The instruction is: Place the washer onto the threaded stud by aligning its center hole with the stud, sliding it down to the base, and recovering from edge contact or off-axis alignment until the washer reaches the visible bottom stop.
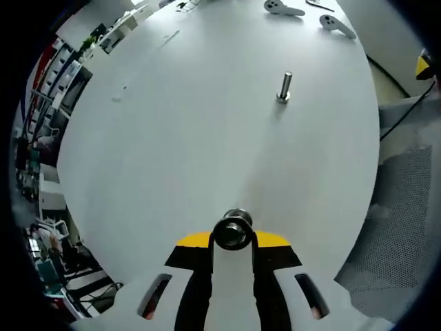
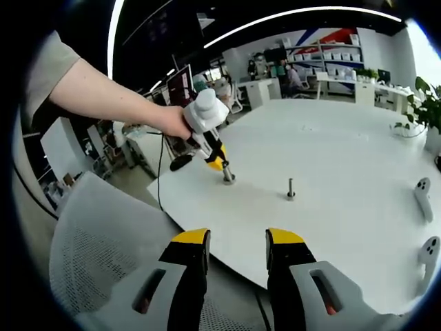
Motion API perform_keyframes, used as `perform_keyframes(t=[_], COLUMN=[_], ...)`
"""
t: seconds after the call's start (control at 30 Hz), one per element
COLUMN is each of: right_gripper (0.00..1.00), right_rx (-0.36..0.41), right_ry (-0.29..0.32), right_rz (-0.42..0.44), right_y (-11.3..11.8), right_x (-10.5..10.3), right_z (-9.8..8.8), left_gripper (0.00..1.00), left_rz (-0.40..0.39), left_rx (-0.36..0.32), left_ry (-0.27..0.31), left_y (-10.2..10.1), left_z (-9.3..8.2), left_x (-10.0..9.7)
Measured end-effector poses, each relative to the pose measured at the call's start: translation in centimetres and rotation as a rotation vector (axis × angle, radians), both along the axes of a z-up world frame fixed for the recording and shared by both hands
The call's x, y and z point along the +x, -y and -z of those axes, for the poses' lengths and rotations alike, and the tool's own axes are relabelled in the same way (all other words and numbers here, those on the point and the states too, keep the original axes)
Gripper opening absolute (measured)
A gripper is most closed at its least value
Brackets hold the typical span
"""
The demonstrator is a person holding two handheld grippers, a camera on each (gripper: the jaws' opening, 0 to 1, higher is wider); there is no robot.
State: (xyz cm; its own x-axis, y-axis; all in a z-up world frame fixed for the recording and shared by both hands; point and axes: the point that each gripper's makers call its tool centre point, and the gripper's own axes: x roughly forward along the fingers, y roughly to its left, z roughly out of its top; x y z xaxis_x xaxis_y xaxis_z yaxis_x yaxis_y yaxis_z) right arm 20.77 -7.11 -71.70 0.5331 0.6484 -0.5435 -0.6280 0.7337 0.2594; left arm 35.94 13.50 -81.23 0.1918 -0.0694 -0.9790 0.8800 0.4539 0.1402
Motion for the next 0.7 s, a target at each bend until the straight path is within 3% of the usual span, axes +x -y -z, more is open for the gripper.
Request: perform_keyframes(t=[0.17,0.4,0.7], right_gripper=[0.34,0.34,0.34], right_rx=[0.008,0.011,0.002], right_ry=[0.018,0.002,-0.003], right_rz=[0.005,0.011,0.022], right_y=[0.0,0.1,0.3], right_x=[0.2,0.1,0.2], right_z=[-0.4,-0.1,0.0], left_gripper=[0.19,0.19,0.19], left_rz=[0.048,0.038,0.014], left_rx=[0.038,0.052,0.047], left_ry=[-0.015,-0.05,-0.057], left_y=[-0.2,-0.2,-0.1], left_z=[1.6,3.5,4.0], left_x=[-0.1,-0.2,-0.3])
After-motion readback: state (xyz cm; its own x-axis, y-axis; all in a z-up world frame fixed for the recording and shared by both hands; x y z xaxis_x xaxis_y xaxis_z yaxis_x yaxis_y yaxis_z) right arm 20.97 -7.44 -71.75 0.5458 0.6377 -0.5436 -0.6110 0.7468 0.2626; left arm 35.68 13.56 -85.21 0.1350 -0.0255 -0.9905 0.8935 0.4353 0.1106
